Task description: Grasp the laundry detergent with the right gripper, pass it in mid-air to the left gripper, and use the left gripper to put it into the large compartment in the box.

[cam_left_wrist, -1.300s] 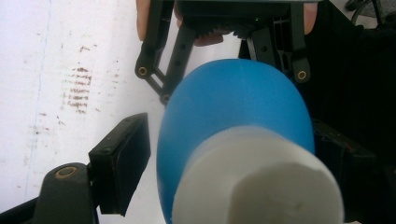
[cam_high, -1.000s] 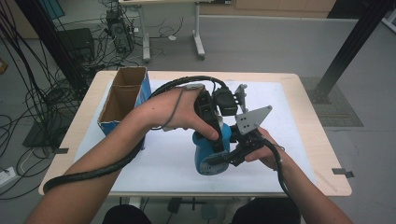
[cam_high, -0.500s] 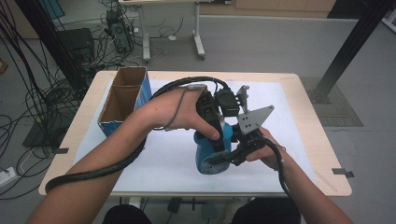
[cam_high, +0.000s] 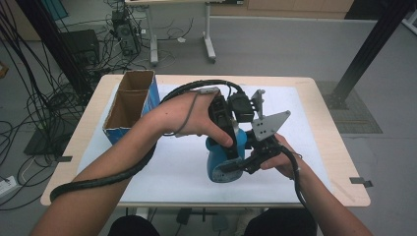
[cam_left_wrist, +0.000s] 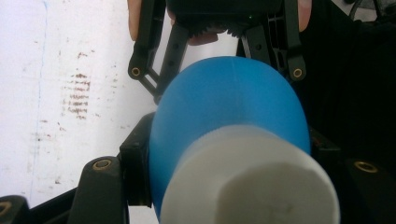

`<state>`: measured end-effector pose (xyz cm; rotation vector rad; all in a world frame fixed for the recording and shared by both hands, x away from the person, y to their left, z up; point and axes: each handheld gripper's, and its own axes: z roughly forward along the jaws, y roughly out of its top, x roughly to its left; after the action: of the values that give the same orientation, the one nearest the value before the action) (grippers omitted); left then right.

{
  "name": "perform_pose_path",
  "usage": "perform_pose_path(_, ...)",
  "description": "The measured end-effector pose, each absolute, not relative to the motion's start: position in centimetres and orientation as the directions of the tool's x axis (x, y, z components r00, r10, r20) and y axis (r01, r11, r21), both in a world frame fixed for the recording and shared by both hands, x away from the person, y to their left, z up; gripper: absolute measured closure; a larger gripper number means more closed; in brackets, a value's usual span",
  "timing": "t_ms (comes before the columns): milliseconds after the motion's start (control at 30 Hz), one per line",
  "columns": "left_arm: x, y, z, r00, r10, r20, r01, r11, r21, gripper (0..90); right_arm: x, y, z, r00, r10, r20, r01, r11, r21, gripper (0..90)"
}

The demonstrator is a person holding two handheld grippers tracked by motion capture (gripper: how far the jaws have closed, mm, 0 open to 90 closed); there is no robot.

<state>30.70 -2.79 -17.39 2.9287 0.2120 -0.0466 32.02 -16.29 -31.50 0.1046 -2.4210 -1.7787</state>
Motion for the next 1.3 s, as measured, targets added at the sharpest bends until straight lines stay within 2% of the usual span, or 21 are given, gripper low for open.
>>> perform_pose_path(1300,30.74,-2.65,-17.52,0.989,0.141,-0.042,0.147,-0.968,0.202,37.4,32.09,-16.13,-31.62,-0.988,-0.135,0.070,0.026,0.303,0.953,43.9)
